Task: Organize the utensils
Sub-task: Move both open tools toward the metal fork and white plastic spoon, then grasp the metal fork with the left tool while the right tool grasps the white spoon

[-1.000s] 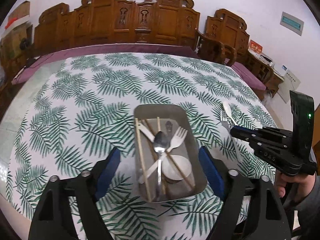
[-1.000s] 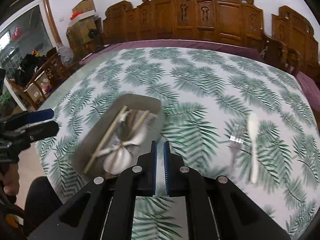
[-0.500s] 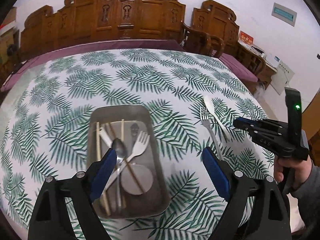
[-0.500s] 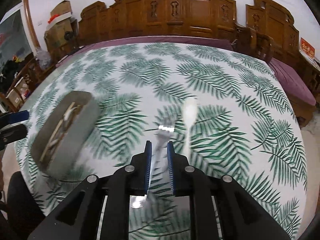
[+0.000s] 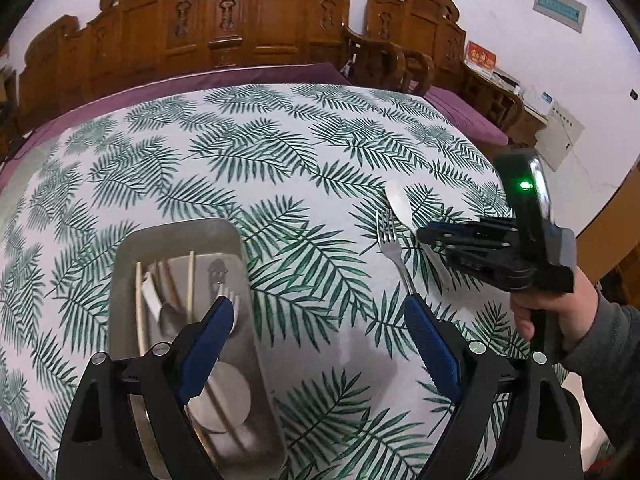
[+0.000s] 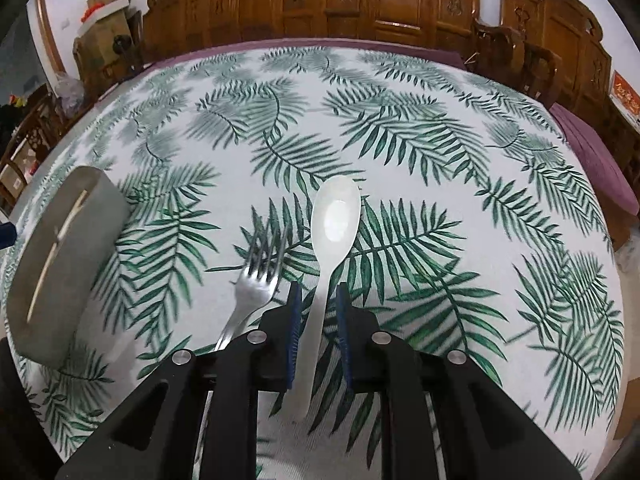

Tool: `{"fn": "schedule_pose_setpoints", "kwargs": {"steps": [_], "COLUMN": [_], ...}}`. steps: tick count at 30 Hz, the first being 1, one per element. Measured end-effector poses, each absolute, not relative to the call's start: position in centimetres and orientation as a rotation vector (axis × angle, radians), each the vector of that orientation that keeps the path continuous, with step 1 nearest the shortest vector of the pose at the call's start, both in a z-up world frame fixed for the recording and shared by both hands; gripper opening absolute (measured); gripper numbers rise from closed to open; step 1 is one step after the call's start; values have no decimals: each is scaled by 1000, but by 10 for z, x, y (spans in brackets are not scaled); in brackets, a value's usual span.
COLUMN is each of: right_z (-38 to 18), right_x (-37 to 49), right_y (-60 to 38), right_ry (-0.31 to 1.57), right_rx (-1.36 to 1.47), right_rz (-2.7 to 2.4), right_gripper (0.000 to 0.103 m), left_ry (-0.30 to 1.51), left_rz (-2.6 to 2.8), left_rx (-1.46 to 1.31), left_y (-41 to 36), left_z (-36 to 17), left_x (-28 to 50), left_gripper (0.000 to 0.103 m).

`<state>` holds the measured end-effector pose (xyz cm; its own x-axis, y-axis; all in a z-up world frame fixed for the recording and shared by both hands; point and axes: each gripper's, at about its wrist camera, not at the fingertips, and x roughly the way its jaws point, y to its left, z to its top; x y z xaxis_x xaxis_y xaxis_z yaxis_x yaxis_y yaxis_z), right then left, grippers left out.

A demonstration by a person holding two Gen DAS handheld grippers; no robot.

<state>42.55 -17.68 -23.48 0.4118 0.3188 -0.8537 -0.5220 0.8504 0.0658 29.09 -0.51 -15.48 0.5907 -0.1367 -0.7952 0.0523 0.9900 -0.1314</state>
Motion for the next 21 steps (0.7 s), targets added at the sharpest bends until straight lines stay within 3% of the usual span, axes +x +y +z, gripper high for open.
{"fn": "schedule_pose_setpoints", "kwargs": {"steps": [9, 11, 21], "right_z": [-243, -243, -237], "right_x": [431, 431, 418], "right_y": [-170, -171, -210], "right_ry": [1029, 1033, 1048], "right_rx": [-299, -306, -242], "right_rz": [523, 519, 527], "right_gripper": [16, 9, 8], "left_ry": [951, 955, 974], "left_rz": [-123, -126, -139], "left_rx": [-84, -78, -55], "left_y": [-20, -23, -44], "left_z": [-163, -164, -173], "left_x": [305, 307, 316], "left_gripper": [83, 83, 83]}}
